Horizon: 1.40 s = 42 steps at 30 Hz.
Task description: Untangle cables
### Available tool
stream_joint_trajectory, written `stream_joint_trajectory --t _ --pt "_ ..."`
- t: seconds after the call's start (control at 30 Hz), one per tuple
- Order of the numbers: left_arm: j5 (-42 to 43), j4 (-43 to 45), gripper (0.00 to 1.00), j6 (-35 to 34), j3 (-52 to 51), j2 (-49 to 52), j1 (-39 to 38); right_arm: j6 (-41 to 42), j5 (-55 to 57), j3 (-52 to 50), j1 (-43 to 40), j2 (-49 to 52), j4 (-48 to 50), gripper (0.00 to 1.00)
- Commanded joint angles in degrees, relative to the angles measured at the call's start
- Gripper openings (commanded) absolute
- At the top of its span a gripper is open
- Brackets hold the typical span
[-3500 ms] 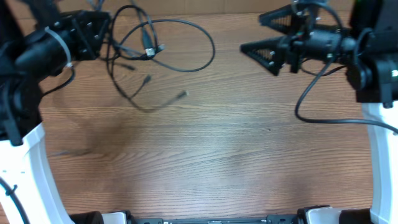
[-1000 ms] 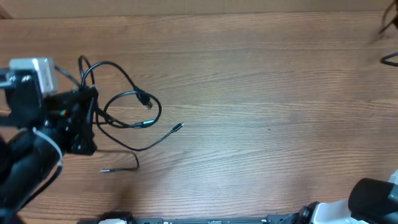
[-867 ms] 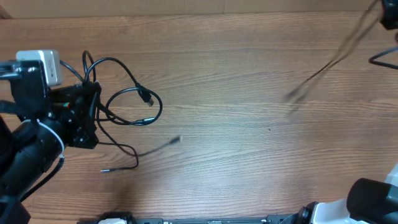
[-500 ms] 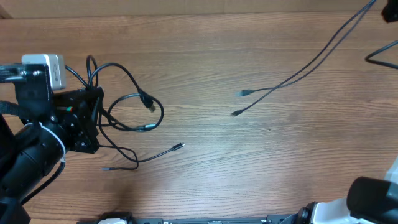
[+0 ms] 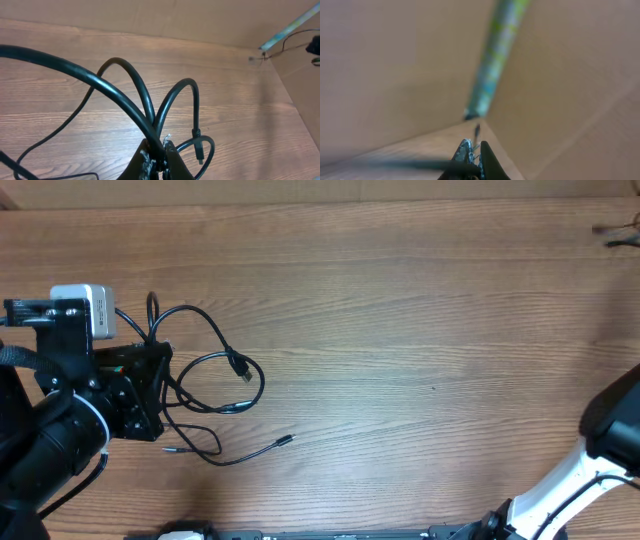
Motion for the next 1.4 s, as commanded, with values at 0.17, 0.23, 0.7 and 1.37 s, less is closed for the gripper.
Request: stream_joint_trajectory --t 0.17,0.23,0.7,1.37 --pt "-2.91 -0.11 0.04 0.90 0.02 -0.42 0.09 8.26 -3.56 3.23 -8.92 10.97 -0.79 0.04" --pt "-2.99 -0.15 0.04 0.90 0.02 -0.42 0.09 8.59 -3.85 3.23 -10.51 14.53 -2.08 0.04" --pt "-2.99 -0.61 0.04 0.90 0.02 -0.42 0.09 8.79 -6.14 3.21 -12.57 26.60 -7.50 0.04" --pt "-25.57 -1.25 0.04 -4.15 0.02 1.57 0.09 8.35 -27.85 3.26 -1.60 9.03 -17.90 0.04"
